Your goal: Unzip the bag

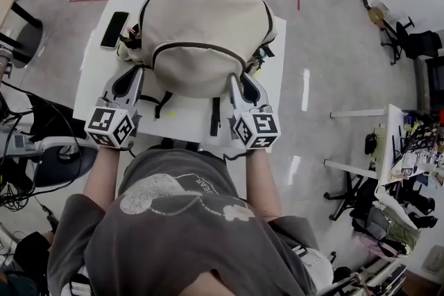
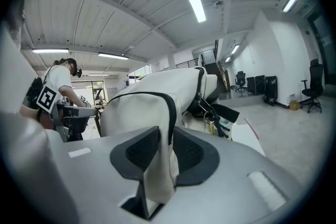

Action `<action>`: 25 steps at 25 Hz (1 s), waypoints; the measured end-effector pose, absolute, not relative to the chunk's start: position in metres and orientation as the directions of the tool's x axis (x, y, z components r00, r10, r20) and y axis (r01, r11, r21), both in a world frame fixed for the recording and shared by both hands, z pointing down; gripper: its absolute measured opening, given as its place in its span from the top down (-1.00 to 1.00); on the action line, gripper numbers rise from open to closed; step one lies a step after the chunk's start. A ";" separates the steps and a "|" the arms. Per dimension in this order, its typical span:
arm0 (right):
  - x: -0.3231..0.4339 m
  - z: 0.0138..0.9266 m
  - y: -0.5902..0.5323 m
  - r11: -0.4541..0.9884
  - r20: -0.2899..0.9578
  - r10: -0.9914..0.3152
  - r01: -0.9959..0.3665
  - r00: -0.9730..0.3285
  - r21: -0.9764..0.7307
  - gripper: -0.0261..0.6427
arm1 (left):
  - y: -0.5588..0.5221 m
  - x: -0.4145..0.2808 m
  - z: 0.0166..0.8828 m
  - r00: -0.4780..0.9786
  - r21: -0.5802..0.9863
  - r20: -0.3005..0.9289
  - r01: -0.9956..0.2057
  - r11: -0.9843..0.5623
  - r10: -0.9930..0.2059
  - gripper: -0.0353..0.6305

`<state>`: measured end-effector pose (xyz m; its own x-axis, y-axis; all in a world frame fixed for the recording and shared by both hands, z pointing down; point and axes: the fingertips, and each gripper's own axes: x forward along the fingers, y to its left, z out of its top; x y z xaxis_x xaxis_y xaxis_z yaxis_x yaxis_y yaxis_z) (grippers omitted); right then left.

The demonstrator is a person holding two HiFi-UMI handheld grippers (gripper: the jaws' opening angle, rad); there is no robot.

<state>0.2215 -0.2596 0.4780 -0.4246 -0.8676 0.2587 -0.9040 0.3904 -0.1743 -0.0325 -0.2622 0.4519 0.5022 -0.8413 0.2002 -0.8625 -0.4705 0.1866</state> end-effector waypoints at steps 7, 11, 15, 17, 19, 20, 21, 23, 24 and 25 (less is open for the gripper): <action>0.221 0.477 -0.258 0.374 0.262 -0.875 -0.912 -0.407 -0.169 0.67 | -0.279 -0.017 0.424 0.542 0.164 0.152 -0.838 -0.520 -0.827 0.80; 0.220 0.477 -0.260 0.365 0.269 -0.877 -0.916 -0.398 -0.164 0.67 | -0.291 -0.012 0.409 0.567 0.169 0.129 -0.821 -0.546 -0.813 0.80; 0.221 0.478 -0.260 0.366 0.276 -0.874 -0.916 -0.399 -0.162 0.67 | -0.297 -0.006 0.395 0.584 0.171 0.094 -0.807 -0.565 -0.806 0.81; 0.221 0.478 -0.261 0.365 0.275 -0.876 -0.917 -0.397 -0.162 0.67 | -0.301 -0.001 0.391 0.594 0.166 0.088 -0.800 -0.576 -0.800 0.81; 0.221 0.478 -0.261 0.366 0.276 -0.875 -0.917 -0.397 -0.160 0.67 | -0.306 0.005 0.385 0.608 0.156 0.089 -0.791 -0.592 -0.789 0.81; 0.221 0.478 -0.261 0.367 0.279 -0.874 -0.917 -0.398 -0.158 0.67 | -0.308 0.009 0.382 0.617 0.147 0.092 -0.785 -0.602 -0.782 0.80; 0.221 0.478 -0.261 0.369 0.282 -0.872 -0.916 -0.399 -0.157 0.67 | -0.310 0.014 0.379 0.627 0.137 0.095 -0.777 -0.614 -0.773 0.80; 0.221 0.478 -0.262 0.371 0.286 -0.870 -0.915 -0.401 -0.156 0.67 | -0.312 0.026 0.374 0.656 0.120 0.095 -0.755 -0.645 -0.749 0.81; 0.221 0.479 -0.262 0.372 0.286 -0.870 -0.915 -0.402 -0.156 0.67 | -0.312 0.032 0.371 0.671 0.115 0.094 -0.741 -0.661 -0.736 0.80; 0.222 0.479 -0.263 0.371 0.285 -0.870 -0.915 -0.402 -0.157 0.67 | -0.312 0.039 0.369 0.684 0.112 0.092 -0.730 -0.675 -0.724 0.80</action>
<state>0.2216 -0.2629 0.4791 -0.4021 -0.8700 0.2854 -0.9151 0.3714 -0.1569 0.0386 -0.3119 0.3692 0.6836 -0.7241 0.0919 -0.7296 -0.6746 0.1118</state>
